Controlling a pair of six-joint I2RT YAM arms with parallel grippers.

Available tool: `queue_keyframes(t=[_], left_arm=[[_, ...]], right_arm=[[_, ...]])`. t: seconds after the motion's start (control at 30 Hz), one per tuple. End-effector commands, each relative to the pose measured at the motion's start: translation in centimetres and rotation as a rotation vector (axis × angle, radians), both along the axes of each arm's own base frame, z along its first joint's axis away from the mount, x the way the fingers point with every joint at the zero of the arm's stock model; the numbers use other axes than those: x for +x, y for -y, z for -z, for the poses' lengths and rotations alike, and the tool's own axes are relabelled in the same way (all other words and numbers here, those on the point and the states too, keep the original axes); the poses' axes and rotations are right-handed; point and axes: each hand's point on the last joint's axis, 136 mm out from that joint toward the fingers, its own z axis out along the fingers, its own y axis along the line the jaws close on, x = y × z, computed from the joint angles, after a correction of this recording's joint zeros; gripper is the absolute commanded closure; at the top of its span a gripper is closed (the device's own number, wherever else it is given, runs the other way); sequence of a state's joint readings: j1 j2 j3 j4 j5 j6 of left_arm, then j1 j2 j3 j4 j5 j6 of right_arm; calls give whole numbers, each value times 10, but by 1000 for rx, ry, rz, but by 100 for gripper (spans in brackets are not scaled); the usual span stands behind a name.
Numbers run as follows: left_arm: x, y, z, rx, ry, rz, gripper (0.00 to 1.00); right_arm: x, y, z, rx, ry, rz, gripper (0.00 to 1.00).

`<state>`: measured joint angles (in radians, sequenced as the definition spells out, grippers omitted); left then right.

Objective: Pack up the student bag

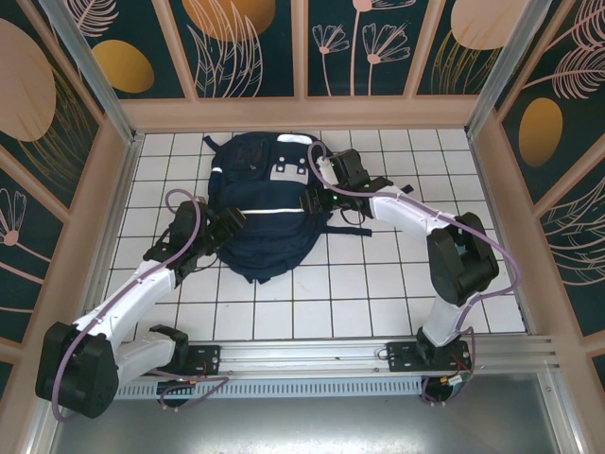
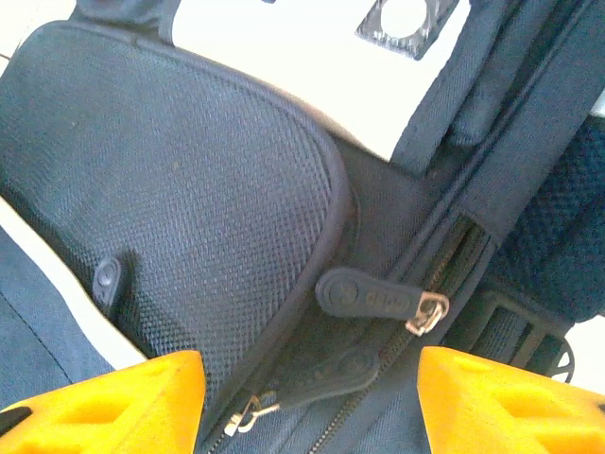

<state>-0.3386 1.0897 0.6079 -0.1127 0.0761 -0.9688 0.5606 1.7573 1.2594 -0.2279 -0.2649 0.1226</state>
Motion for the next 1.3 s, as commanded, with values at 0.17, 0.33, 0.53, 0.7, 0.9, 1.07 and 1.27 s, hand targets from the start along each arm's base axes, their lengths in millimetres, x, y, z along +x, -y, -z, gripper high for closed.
queue_keyframes(t=[0.17, 0.33, 0.53, 0.7, 0.9, 1.07, 1.27], left_arm=[[7, 0, -5, 11, 24, 3, 21], [6, 0, -4, 13, 21, 6, 21], [8, 1, -4, 13, 25, 13, 20], [11, 2, -6, 21, 32, 17, 20], [16, 3, -9, 31, 42, 23, 20], [20, 3, -13, 42, 51, 24, 20], [23, 4, -17, 62, 61, 40, 19]], right_arm=[[-11, -24, 2, 85, -55, -137, 37], [-27, -24, 2, 102, -82, -171, 38], [-57, -23, -3, 94, -85, -224, 43], [-82, -15, 9, 34, -103, -229, 46], [-106, -11, 10, -19, -71, -262, 50], [-58, 16, -5, -108, 42, -43, 50], [-43, 5, 5, -146, 35, -85, 46]])
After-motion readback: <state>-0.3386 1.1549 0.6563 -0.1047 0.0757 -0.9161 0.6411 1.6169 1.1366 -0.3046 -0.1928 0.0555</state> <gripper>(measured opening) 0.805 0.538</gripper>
